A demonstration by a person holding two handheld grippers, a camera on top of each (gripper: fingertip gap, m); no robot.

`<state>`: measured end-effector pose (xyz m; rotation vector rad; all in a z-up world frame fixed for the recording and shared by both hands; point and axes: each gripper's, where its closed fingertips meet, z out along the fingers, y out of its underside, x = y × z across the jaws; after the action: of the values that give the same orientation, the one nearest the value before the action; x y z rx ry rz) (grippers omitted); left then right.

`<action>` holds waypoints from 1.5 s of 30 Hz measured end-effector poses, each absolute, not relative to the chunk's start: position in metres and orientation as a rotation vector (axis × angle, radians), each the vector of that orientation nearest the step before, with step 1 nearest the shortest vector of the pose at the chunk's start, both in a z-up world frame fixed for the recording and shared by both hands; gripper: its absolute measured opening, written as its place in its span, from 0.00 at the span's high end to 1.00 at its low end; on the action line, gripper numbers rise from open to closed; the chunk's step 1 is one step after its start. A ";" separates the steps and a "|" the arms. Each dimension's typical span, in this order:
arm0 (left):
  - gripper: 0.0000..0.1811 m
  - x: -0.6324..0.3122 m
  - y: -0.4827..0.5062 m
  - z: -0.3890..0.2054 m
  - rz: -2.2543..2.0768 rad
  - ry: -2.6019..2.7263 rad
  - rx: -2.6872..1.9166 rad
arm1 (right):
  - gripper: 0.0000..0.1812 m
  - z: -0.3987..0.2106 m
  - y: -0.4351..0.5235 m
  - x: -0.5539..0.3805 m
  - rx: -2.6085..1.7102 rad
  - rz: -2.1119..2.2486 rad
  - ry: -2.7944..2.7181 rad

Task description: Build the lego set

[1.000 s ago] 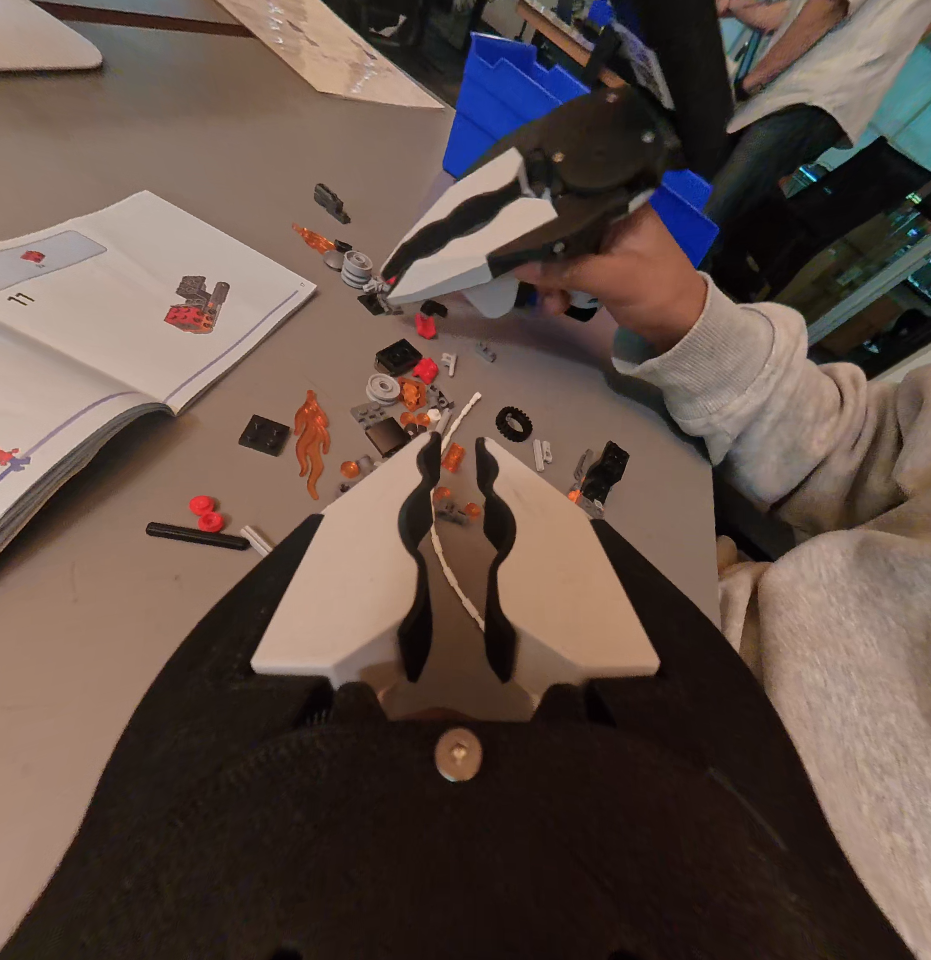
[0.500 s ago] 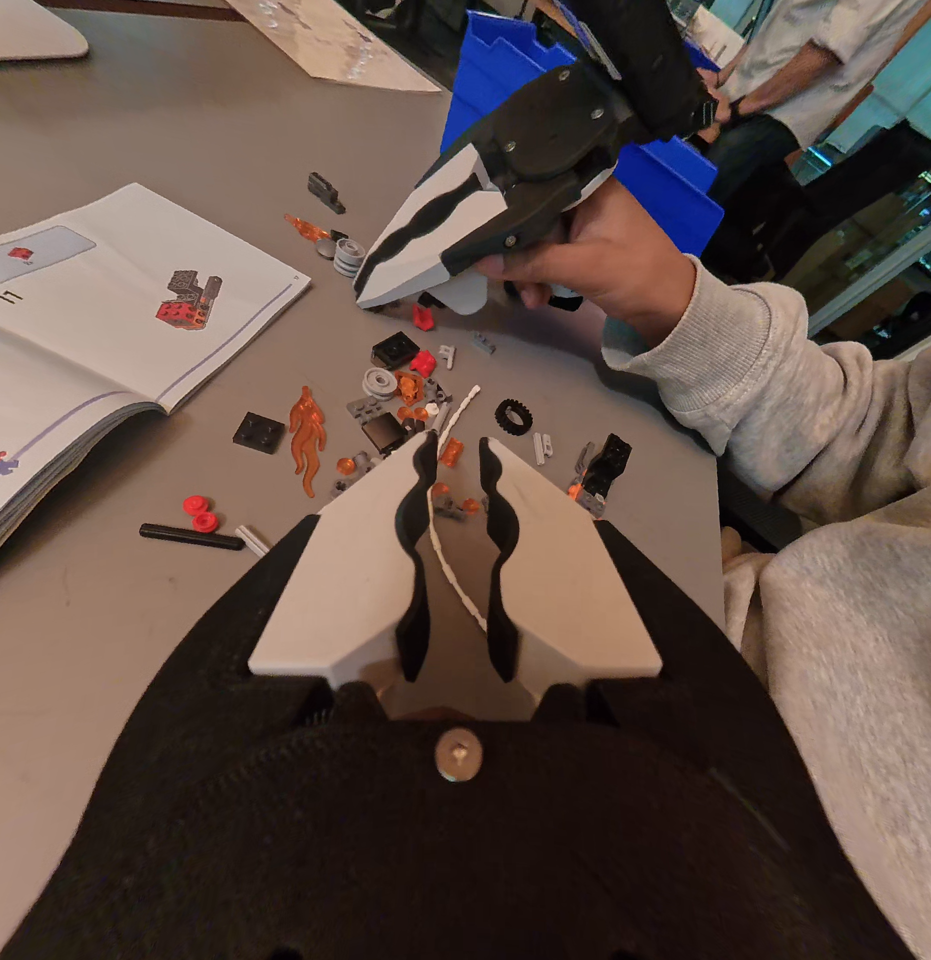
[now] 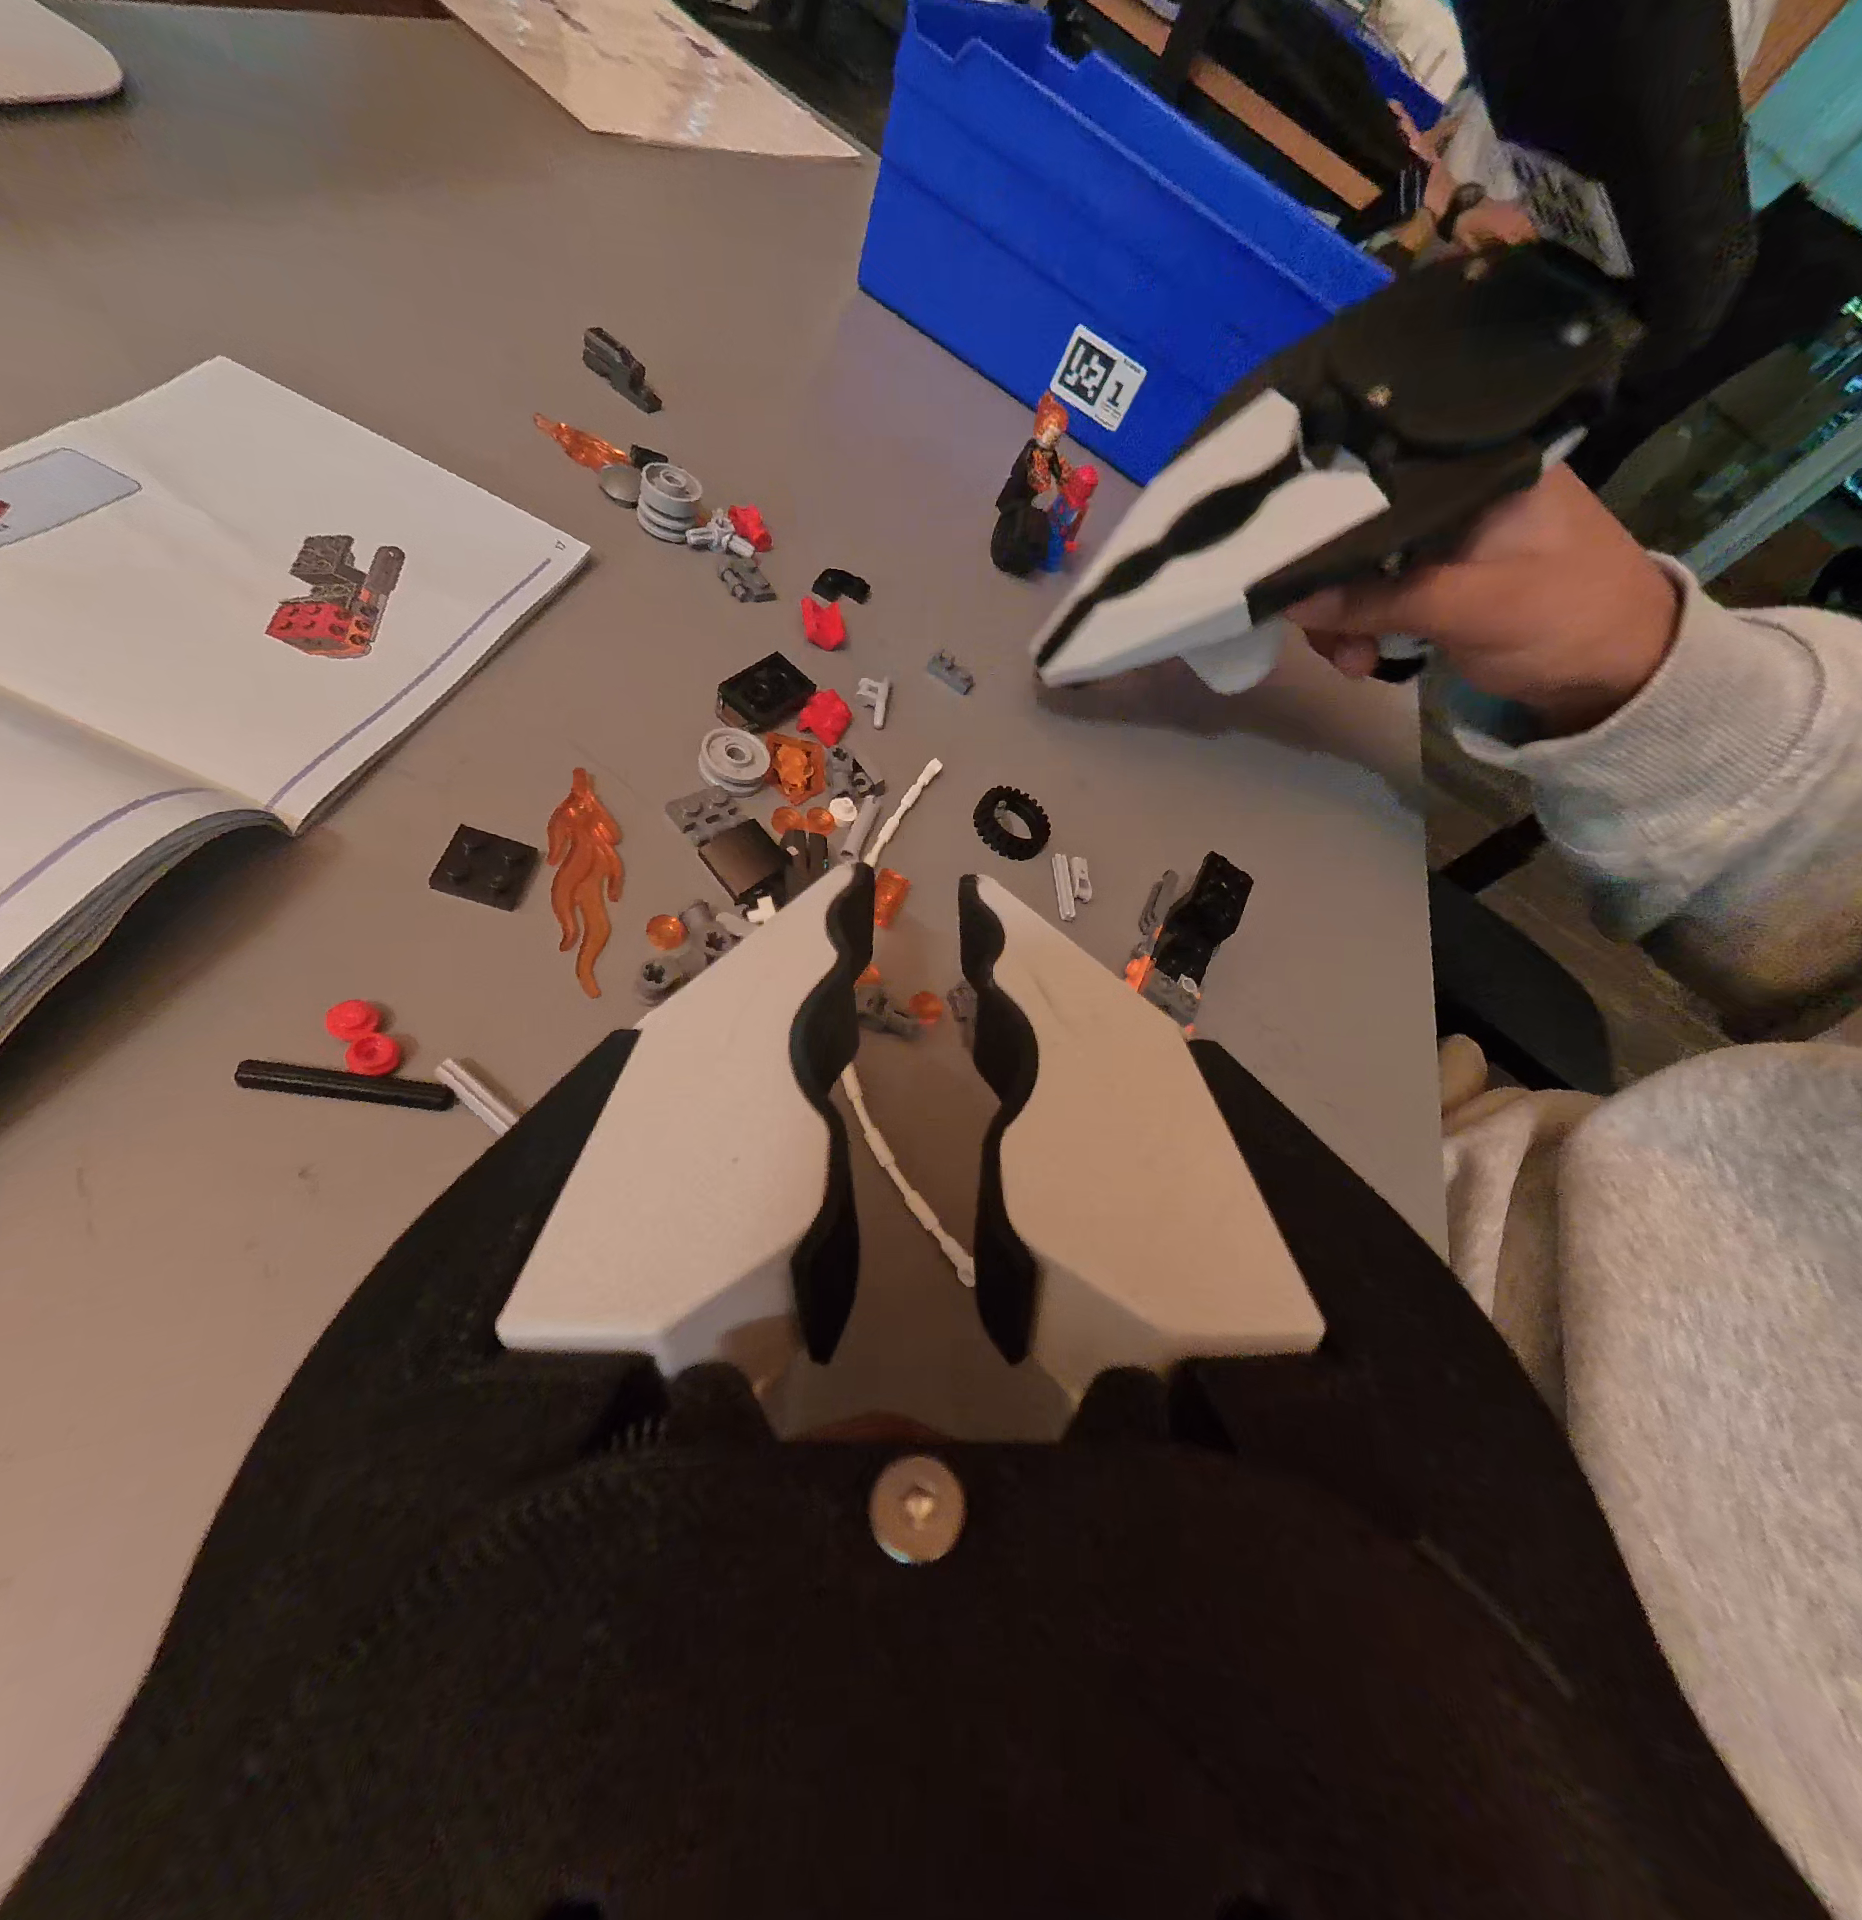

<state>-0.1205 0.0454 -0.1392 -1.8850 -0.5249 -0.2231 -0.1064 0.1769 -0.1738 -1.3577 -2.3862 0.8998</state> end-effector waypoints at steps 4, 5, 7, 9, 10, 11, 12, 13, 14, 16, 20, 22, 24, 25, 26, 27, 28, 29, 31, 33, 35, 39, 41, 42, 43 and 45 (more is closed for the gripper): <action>0.92 -0.118 0.047 -0.142 -0.215 -0.514 -1.906 | 0.99 -0.187 0.187 -0.071 -1.439 0.876 -2.336; 0.92 -0.118 0.047 -0.143 -0.211 -0.513 -1.910 | 0.99 -0.186 0.188 -0.066 -1.456 0.888 -2.324; 0.92 -0.118 0.047 -0.143 -0.209 -0.513 -1.910 | 0.99 -0.184 0.189 -0.063 -1.459 0.909 -2.301; 0.92 -0.119 0.047 -0.142 -0.209 -0.515 -1.908 | 0.96 -0.181 0.193 -0.063 -1.455 0.919 -2.285; 0.92 -0.119 0.046 -0.143 -0.209 -0.518 -1.907 | 0.95 -0.179 0.194 -0.063 -1.464 0.928 -2.282; 0.92 -0.120 0.046 -0.143 -0.208 -0.522 -1.907 | 0.95 -0.177 0.196 -0.062 -1.474 0.947 -2.278; 0.92 -0.120 0.045 -0.142 -0.208 -0.525 -1.904 | 0.94 -0.174 0.197 -0.062 -1.485 0.971 -2.270; 0.92 -0.121 0.045 -0.142 -0.208 -0.527 -1.899 | 0.94 -0.172 0.199 -0.061 -1.497 0.990 -2.260; 0.92 -0.121 0.045 -0.141 -0.209 -0.528 -1.895 | 0.95 -0.171 0.201 -0.060 -1.508 1.000 -2.255; 0.92 -0.120 0.045 -0.141 -0.216 -0.526 -1.894 | 0.96 -0.174 0.204 -0.057 -1.524 0.987 -2.267; 0.92 -0.118 0.047 -0.143 -0.212 -0.514 -1.912 | 0.97 -0.186 0.202 -0.054 -1.518 0.910 -2.308; 0.92 -0.118 0.047 -0.144 -0.208 -0.510 -1.918 | 0.99 -0.189 0.197 -0.055 -1.489 0.888 -2.316; 0.92 -0.117 0.047 -0.144 -0.209 -0.509 -1.921 | 1.00 -0.187 0.178 -0.052 -1.448 0.970 -2.372; 0.92 -0.117 0.047 -0.144 -0.210 -0.509 -1.921 | 1.00 -0.184 0.165 -0.050 -1.417 1.047 -2.407; 0.91 -0.118 0.047 -0.144 -0.210 -0.510 -1.920 | 1.00 -0.181 0.156 -0.049 -1.389 1.106 -2.423; 0.91 -0.118 0.047 -0.144 -0.211 -0.510 -1.919 | 1.00 -0.178 0.153 -0.050 -1.362 1.123 -2.419; 0.91 -0.117 0.047 -0.144 -0.213 -0.510 -1.918 | 1.00 -0.174 0.155 -0.052 -1.328 1.107 -2.404; 0.91 -0.117 0.047 -0.144 -0.215 -0.510 -1.918 | 0.99 -0.171 0.160 -0.055 -1.280 1.079 -2.388; 0.91 -0.116 0.048 -0.144 -0.221 -0.508 -1.920 | 0.95 -0.162 0.167 -0.061 -1.147 1.016 -2.381; 0.91 -0.115 0.049 -0.144 -0.228 -0.504 -1.924 | 0.91 -0.158 0.169 -0.062 -0.939 0.925 -2.450; 0.91 -0.114 0.049 -0.145 -0.229 -0.499 -1.931 | 0.87 -0.161 0.168 -0.059 -0.673 0.806 -2.580; 0.90 -0.114 0.049 -0.145 -0.231 -0.504 -1.928 | 0.86 -0.171 0.172 -0.061 -0.298 0.588 -2.773; 0.90 -0.115 0.049 -0.145 -0.241 -0.509 -1.919 | 0.87 -0.173 0.171 -0.060 -0.197 0.549 -2.860; 0.90 -0.115 0.048 -0.144 -0.247 -0.510 -1.916 | 0.87 -0.174 0.171 -0.060 -0.155 0.531 -2.898; 0.90 -0.115 0.049 -0.144 -0.252 -0.507 -1.914 | 0.88 -0.176 0.172 -0.061 -0.122 0.506 -2.928; 0.89 -0.113 0.049 -0.144 -0.255 -0.499 -1.921 | 0.88 -0.178 0.173 -0.062 -0.070 0.451 -2.976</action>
<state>-0.1132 0.0492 -0.1445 -1.9208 -0.4994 -0.2545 -0.0621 0.1728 -0.1785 -0.0697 -2.9757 0.4509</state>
